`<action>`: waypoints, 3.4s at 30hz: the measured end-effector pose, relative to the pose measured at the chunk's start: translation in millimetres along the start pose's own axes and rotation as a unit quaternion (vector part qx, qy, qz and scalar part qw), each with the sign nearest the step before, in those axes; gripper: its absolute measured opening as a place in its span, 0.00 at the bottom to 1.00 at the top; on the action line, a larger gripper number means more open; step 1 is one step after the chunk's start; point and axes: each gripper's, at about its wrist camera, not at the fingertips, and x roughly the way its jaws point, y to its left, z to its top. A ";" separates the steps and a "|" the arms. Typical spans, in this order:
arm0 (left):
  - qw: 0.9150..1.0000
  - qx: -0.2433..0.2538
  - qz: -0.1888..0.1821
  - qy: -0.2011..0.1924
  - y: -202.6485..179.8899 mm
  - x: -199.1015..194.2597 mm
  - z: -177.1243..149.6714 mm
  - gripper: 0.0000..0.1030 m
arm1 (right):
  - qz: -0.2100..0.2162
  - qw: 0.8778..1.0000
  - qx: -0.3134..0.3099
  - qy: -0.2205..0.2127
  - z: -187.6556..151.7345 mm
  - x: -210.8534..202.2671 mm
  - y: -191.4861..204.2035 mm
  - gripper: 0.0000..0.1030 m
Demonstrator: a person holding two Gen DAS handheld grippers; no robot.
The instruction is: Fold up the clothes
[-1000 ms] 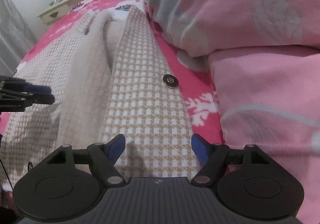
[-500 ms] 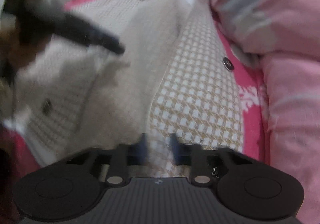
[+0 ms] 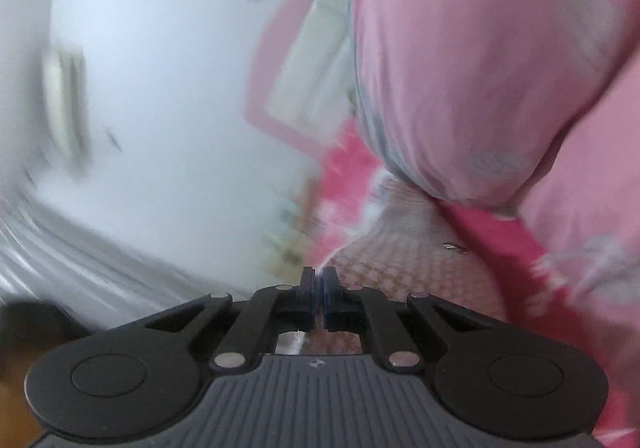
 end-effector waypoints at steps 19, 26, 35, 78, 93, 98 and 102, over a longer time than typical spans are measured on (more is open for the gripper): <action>1.000 -0.019 -0.003 0.023 6.3 46.4 -2.5 0.41 | -0.076 0.987 -0.119 0.080 -23.8 49.0 9.2 0.25; 0.998 -0.053 -0.024 0.040 17.3 -1.6 -17.8 0.42 | -0.254 0.882 -0.335 0.214 -101.9 109.2 12.1 0.61; 0.989 -0.008 -0.092 0.119 -15.7 -43.5 -71.8 0.42 | -0.321 0.857 -0.309 0.259 -127.4 126.1 -47.4 0.17; 0.963 -0.113 -0.175 0.173 22.2 -65.7 -116.1 0.42 | -0.112 0.887 -0.152 0.420 -156.6 199.6 -47.4 0.08; 0.949 -0.167 -0.162 0.213 10.3 -25.2 -125.8 0.41 | -0.185 0.763 -0.471 0.402 -205.7 81.1 11.0 0.54; 0.951 -0.181 -0.143 0.206 7.1 -24.3 -124.5 0.23 | -0.205 0.693 -0.561 0.404 -235.1 68.4 1.6 0.52; 0.956 -0.186 -0.117 0.195 1.6 -30.5 -124.3 0.03 | -0.241 0.673 -0.578 0.393 -235.2 72.3 -3.9 0.15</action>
